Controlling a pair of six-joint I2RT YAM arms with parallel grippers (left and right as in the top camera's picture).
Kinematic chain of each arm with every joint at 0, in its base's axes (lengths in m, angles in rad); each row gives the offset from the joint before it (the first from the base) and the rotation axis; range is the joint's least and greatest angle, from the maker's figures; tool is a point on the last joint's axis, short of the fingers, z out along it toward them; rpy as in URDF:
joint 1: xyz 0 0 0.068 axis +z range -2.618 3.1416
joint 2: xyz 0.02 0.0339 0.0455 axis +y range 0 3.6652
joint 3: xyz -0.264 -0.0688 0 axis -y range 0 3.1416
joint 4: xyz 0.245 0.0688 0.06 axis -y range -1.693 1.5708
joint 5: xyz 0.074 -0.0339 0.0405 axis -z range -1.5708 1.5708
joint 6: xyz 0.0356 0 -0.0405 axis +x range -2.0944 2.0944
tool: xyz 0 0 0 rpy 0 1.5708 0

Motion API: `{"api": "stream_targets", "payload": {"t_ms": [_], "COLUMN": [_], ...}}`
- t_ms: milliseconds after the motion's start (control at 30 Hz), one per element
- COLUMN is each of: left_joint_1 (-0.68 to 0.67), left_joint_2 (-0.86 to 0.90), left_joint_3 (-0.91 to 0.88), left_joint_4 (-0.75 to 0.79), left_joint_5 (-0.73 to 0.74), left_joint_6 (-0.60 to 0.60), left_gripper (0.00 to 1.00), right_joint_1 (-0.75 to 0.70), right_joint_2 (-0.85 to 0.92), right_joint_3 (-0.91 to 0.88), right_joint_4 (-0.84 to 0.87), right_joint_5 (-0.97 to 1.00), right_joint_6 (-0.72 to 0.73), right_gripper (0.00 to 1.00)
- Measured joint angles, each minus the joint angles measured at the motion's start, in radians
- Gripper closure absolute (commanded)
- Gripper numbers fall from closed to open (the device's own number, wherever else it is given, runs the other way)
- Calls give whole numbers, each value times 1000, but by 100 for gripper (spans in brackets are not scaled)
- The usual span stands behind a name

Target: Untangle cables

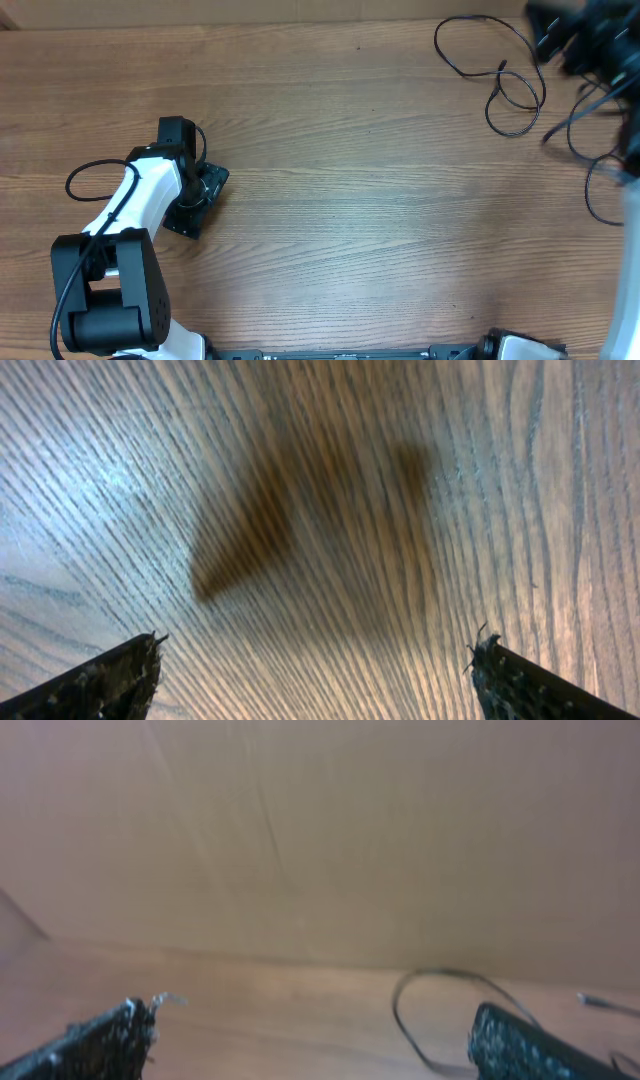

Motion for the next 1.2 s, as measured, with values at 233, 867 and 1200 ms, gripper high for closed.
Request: {"api": "stream_targets", "payload": {"t_ms": [233,867,1200], "left_joint_1": [0,0,0], "left_joint_2": [0,0,0], "left_joint_3": [0,0,0], "left_joint_4": [0,-1,-1], "left_joint_5": [-1,-3,-3], "left_joint_6": [0,0,0], "left_gripper": [0,0,0], "right_joint_1": [86,276,276], "right_joint_2": [-230,-712,-682], "right_joint_3": [-521,-737,-737], "right_joint_4": [448,483,177], "right_joint_5": [171,220,223], "right_joint_6": [-45,-56,-56], "right_gripper": [0,0,0]}}
